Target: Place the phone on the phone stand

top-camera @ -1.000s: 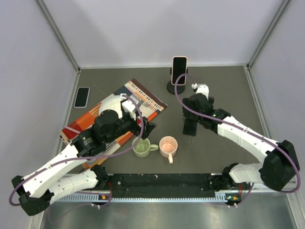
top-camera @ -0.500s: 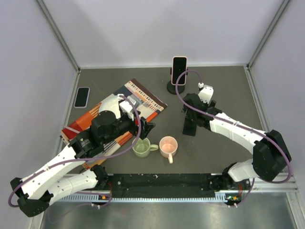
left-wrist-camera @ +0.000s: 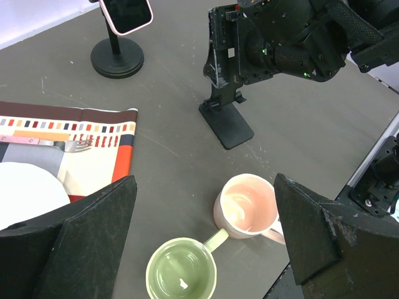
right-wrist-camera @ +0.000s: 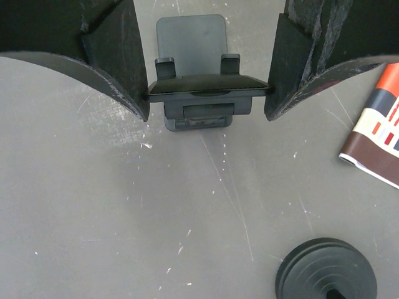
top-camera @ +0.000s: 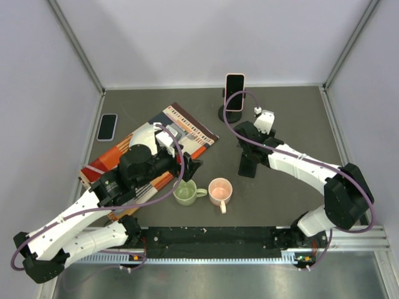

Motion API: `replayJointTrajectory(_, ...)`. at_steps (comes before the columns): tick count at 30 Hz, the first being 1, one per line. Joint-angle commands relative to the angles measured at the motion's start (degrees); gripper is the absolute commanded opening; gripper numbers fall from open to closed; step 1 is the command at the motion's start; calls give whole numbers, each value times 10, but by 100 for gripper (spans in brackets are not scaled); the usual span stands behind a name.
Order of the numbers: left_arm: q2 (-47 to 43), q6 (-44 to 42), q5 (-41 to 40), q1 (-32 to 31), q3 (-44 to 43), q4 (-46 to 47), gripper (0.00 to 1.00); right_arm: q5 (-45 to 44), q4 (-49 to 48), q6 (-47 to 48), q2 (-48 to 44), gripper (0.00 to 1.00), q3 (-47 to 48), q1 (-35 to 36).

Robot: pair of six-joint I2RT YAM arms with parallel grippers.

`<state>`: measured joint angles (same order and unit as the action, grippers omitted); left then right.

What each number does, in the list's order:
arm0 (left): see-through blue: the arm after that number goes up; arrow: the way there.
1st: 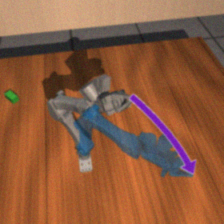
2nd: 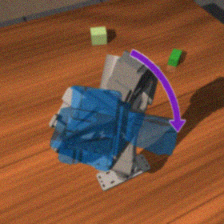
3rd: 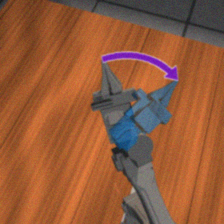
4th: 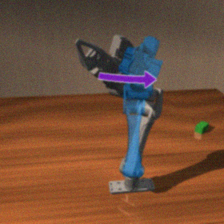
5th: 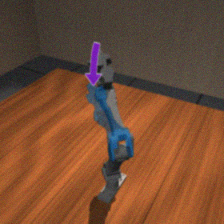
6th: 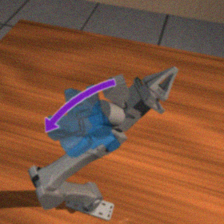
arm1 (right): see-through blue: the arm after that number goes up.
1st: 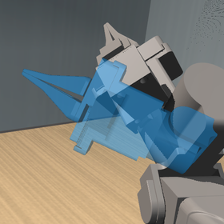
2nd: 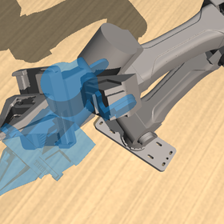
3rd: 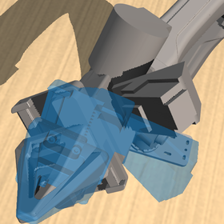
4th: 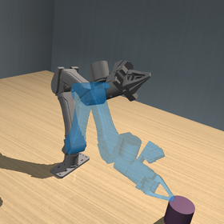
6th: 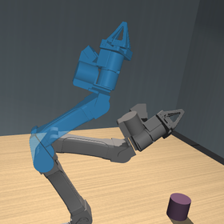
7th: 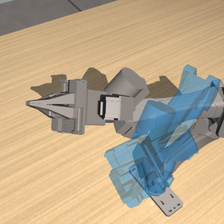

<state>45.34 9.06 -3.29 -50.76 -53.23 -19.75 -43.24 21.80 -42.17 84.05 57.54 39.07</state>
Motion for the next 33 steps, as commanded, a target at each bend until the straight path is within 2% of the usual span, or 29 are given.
replayJointTrajectory(1, -10, 0, -5, -1, -5, 22, 96, -20, 5, 5, 7, 61, 18, 8)
replayJointTrajectory(4, -10, 0, -5, -1, -5, 23, 96, -20, -4, 38, 6, 41, 14, 8)
replayJointTrajectory(5, -11, 0, -4, 0, -5, 22, 96, -20, -17, 51, 1, 28, 12, 8)
replayJointTrajectory(7, -12, 0, -5, -1, -5, 20, 96, -9, -43, 118, -7, 15, 1, 8)
replayJointTrajectory(8, -13, 0, -7, -1, -5, 20, 96, -3, -67, 138, -12, 4, -3, 7)
replayJointTrajectory(9, -14, 0, -8, -1, -5, 18, 96, 23, -90, 187, -26, 0, -18, 7)
replayJointTrajectory(12, -15, 1, -7, -1, -4, 16, 96, 67, -121, 216, -51, 0, -36, -7)
replayJointTrajectory(15, -9, 4, -2, -1, -10, 14, 97, 109, -127, 205, -59, 0, -57, -29)
replayJointTrajectory(22, 27, 16, 6, 15, -55, -17, 99, 108, -137, 206, -62, 0, -71, -31)
replayJointTrajectory(25, 34, 24, 29, 45, -68, -23, 99, 118, -140, 212, -66, 0, -74, -50)
replayJointTrajectory(29, 47, 46, 82, 126, -76, -27, 99, 121, -146, 231, -77, 0, -79, -61)
replayJointTrajectory(33, 63, 70, 98, 173, -87, -34, 99, 121, -151, 239, -79, 0, -80, -76)
